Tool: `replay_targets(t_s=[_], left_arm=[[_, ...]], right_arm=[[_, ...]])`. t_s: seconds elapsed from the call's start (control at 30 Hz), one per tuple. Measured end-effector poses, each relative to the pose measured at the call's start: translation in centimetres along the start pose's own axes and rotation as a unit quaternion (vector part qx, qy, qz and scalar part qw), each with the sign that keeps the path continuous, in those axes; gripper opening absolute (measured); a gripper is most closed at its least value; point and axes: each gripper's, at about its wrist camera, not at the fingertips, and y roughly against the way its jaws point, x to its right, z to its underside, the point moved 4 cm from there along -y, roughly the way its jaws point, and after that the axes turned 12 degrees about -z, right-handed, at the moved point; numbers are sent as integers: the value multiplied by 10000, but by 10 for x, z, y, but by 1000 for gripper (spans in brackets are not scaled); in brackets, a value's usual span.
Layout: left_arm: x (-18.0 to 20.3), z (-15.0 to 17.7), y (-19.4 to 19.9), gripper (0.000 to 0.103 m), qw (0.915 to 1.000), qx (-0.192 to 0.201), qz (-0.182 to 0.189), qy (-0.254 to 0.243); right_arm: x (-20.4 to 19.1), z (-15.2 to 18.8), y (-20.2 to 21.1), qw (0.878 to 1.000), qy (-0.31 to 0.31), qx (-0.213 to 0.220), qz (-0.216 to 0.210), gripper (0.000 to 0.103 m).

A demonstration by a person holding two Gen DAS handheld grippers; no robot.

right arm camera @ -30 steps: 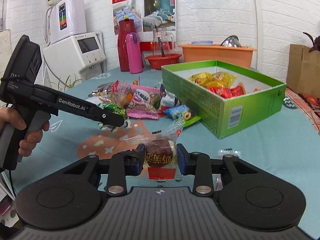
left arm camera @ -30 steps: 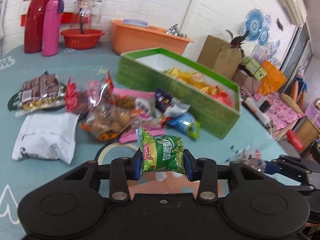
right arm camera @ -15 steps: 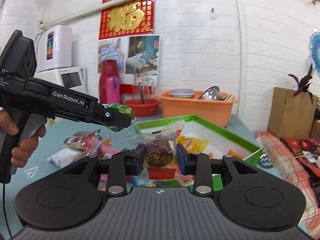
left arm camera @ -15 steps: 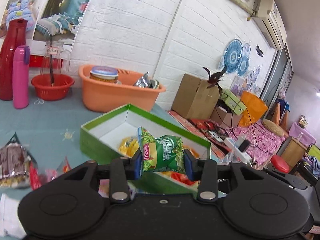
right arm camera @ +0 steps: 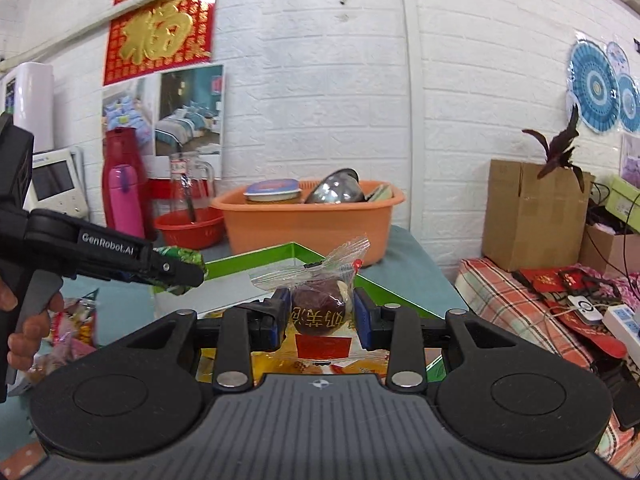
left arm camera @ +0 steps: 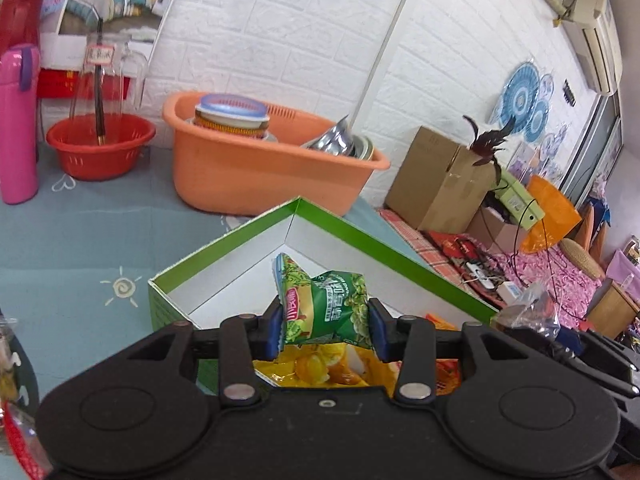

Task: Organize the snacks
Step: 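Carry both packets over the green box and open both tools to drop them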

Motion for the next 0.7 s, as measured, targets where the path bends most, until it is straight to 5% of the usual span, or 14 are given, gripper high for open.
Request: replay_targets(t_s=[0.07,0.17,0.43,0.7], left_arm=[[-1,2,-10,98,10000,-87,7,-34],[-6,7,-10,103,10000,-8,-23,9],[-7,6,22,103,9998,154,20,158],[13,23,85,103,9996,250,125,-20]], right_arm=[[4,4,-13,10000,-32,-60,-7,63],[7,15,-32,9988,-49,-483,-21,103],[-1,11,-13,9994,84,-340,13,103],[-28,-12,51,9985,498,223,27,103]])
